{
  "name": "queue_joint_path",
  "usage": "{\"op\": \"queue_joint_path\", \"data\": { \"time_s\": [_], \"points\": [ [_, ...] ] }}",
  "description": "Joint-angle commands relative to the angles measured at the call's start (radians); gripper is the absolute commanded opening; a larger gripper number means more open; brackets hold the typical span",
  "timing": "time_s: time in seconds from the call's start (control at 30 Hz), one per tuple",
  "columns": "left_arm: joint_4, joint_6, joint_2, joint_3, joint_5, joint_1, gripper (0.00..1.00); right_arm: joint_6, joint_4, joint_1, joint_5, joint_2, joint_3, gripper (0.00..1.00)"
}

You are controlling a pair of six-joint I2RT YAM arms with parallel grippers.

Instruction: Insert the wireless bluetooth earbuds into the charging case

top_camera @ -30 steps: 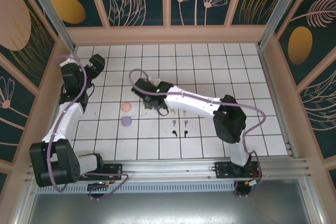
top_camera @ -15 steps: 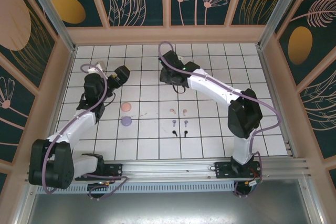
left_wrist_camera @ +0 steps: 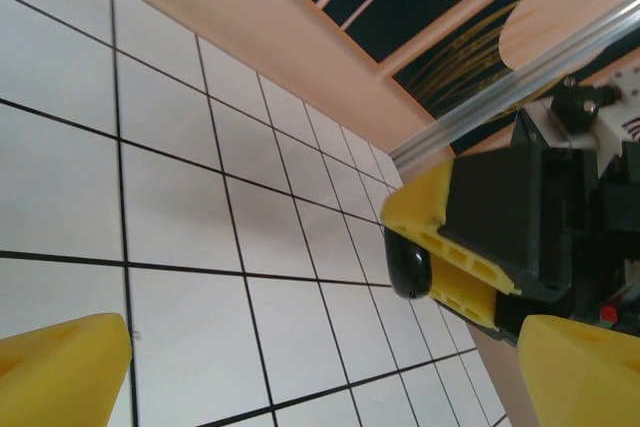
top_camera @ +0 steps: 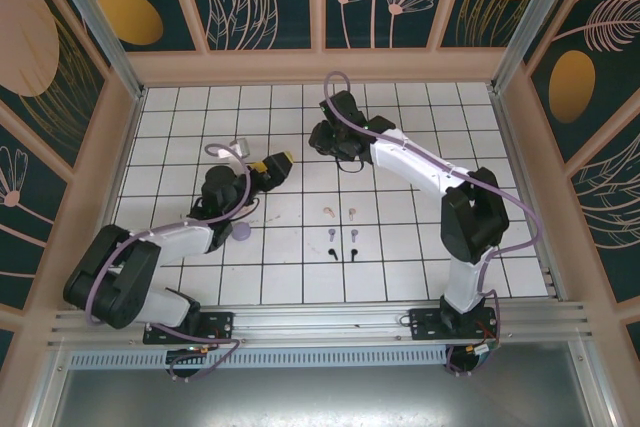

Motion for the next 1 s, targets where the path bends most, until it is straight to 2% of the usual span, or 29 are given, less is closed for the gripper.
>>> {"op": "queue_joint_path", "data": {
  "time_s": [0.0, 0.2, 0.33, 0.4, 0.5, 0.77, 0.97],
  "points": [
    [0.09, -0.015, 0.042, 0.041, -0.048, -0.032, 0.99, 0.041, 0.035, -0.014, -0.017, -0.067, -0.02, 0.43],
    [-0.035, 0.022, 0.044, 0.105, -0.087, -0.053, 0.99, 0.05, 0.046, -0.035, -0.007, -0.101, -0.056, 0.43],
    [-0.005, 0.005, 0.024, 0.092, -0.116, -0.053, 0.99, 0.065, 0.059, -0.043, -0.007, -0.113, -0.072, 0.43],
    [-0.002, 0.018, 0.033, 0.105, -0.096, -0.053, 0.99, 0.075, 0.065, -0.045, -0.011, -0.115, -0.076, 0.43],
    [0.044, 0.024, 0.059, 0.116, -0.051, -0.053, 0.99, 0.09, 0.074, -0.045, -0.021, -0.115, -0.077, 0.43],
    [0.35, 0.042, 0.145, 0.068, 0.031, -0.055, 0.97, 0.157, 0.119, -0.044, -0.03, -0.12, -0.109, 0.43],
    [0.454, 0.025, 0.185, 0.064, 0.061, -0.056, 0.96, 0.236, 0.154, -0.045, -0.062, -0.127, -0.144, 0.43]
  ]
}}
